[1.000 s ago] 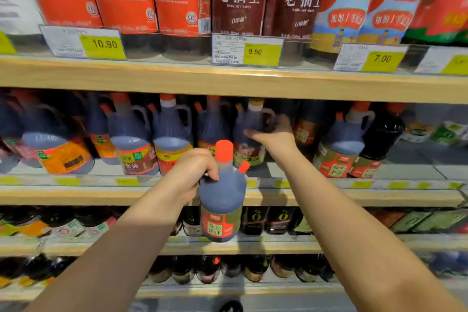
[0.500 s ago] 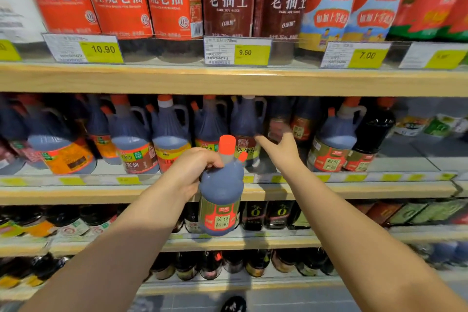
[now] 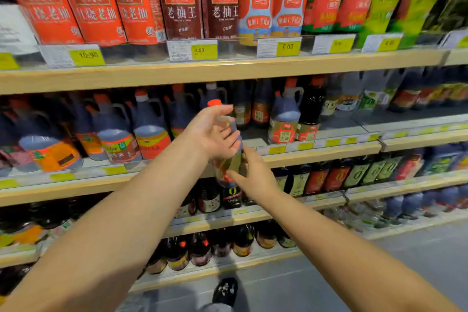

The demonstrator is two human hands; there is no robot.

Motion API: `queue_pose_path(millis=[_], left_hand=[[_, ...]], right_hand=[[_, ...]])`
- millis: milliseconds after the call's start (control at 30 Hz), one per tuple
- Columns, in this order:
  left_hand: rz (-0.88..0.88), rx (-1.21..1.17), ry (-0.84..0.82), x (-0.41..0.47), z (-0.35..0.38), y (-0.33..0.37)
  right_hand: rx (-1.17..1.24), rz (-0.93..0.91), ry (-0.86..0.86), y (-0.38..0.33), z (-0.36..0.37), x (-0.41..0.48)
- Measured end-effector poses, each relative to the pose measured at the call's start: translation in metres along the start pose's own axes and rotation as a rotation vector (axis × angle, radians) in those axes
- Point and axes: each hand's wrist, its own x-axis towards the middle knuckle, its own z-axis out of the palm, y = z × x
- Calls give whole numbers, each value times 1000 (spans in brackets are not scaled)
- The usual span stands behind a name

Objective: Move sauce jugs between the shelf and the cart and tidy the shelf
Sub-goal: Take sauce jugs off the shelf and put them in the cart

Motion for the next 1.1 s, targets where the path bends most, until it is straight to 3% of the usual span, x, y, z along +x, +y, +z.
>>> queue_pose_path(millis=[233,400,533,700,867,1100], left_hand=[[-8,101,-101,-29,24,-12],[-17,272,-116,-36,4,-7],[4,623,-99,-33,-18,7],[200,877,160,4,-55,7],[366,1230,274,55,-85,6],[385,1570,275,120,-103,16]], right_hand=[[-38,201,261,-4,18,-3],[41,91,382,5,4,-4],[104,3,357,12,-2,1],[199,-119,329,17,-15,29],[259,-117,317,25,-20,78],[155,-93,250,53,-12,127]])
